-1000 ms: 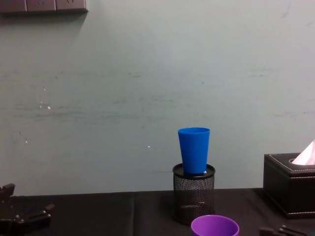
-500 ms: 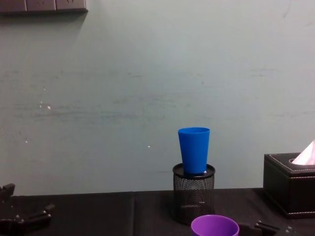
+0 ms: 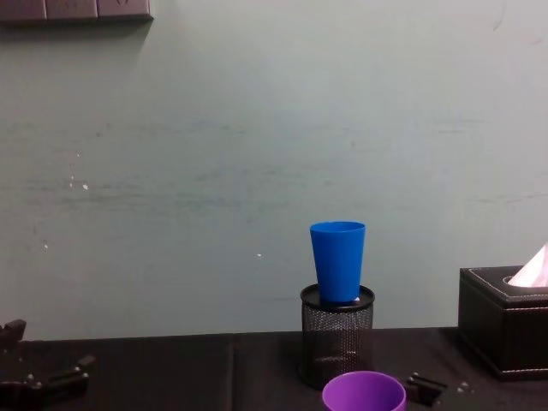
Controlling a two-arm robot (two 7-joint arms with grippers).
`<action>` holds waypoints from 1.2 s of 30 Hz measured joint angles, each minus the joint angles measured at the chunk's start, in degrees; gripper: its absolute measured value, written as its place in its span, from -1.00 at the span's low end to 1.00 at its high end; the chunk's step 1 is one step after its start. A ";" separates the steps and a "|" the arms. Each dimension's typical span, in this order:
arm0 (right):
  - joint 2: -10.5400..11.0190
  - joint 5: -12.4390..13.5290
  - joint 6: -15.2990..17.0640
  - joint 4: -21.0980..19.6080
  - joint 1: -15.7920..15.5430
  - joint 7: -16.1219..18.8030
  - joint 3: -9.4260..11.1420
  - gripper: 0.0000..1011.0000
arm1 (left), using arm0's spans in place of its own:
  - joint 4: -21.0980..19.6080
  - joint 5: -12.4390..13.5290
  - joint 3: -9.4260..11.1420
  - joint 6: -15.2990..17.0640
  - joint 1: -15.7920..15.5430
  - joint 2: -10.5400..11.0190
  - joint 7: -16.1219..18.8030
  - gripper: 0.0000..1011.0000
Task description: Pick up one cup with a gripper and tap it against the other cup.
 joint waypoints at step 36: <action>-3.63 -1.36 -1.95 6.24 3.32 -0.42 0.46 0.79 | 0.00 0.00 0.00 0.00 0.00 0.00 0.00 0.98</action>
